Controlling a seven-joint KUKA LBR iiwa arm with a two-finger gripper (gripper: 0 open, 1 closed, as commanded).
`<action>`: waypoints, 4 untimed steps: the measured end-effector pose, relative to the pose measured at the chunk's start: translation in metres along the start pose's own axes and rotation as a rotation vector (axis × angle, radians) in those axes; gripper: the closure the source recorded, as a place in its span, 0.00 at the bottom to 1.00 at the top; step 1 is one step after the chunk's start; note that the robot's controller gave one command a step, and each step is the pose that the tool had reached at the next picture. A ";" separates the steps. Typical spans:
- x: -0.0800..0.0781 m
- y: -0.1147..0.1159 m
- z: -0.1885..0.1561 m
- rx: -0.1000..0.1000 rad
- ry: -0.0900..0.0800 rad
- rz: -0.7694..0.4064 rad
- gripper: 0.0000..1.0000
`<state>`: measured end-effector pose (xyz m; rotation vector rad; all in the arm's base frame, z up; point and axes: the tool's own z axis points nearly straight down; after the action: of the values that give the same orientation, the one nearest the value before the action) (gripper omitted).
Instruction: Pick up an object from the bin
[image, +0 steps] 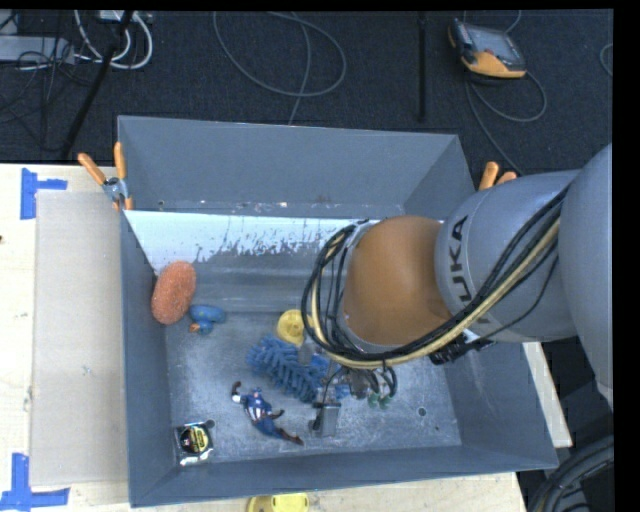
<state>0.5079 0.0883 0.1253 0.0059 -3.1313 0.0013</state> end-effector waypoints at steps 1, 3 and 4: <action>-0.002 0.000 -0.004 -0.001 -0.007 0.002 0.00; -0.037 0.013 0.055 -0.003 -0.012 0.073 1.00; -0.032 0.033 -0.066 -0.001 -0.010 0.104 1.00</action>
Offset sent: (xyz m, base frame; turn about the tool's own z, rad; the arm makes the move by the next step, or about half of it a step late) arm 0.0361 0.0131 -0.0553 0.0710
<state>0.5405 0.1220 0.1910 -0.1578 -3.1375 -0.0001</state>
